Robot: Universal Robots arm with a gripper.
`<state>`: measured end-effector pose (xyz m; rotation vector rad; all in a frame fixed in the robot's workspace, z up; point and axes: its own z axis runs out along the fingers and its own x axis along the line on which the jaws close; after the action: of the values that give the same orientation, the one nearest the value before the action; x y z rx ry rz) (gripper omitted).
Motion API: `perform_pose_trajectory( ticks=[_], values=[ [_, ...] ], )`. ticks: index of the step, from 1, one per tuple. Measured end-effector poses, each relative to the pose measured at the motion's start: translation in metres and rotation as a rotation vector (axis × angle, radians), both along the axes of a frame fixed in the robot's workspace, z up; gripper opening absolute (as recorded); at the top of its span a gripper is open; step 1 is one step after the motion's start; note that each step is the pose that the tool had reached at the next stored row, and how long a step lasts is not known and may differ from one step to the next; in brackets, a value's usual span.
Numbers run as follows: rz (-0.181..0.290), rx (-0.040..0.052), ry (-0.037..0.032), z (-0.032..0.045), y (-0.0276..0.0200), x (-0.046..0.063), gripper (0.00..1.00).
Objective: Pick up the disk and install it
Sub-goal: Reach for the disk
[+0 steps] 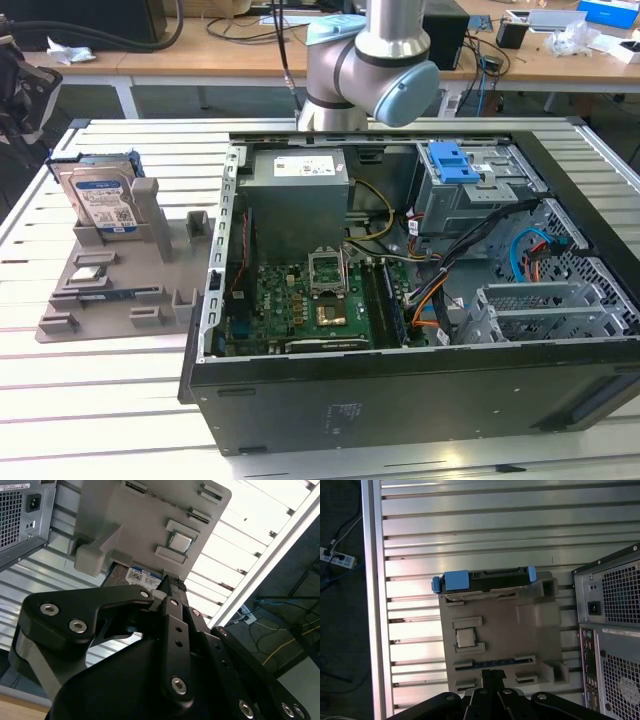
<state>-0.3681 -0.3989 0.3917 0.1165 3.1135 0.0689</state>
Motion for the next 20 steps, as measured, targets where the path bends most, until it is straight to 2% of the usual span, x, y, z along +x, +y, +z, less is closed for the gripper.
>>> perform_pose_trajectory(
  ticks=[20],
  values=[
    [0.000, 0.0000, 0.0000, -0.0002, 0.0000, -0.019, 0.11]
  ],
)
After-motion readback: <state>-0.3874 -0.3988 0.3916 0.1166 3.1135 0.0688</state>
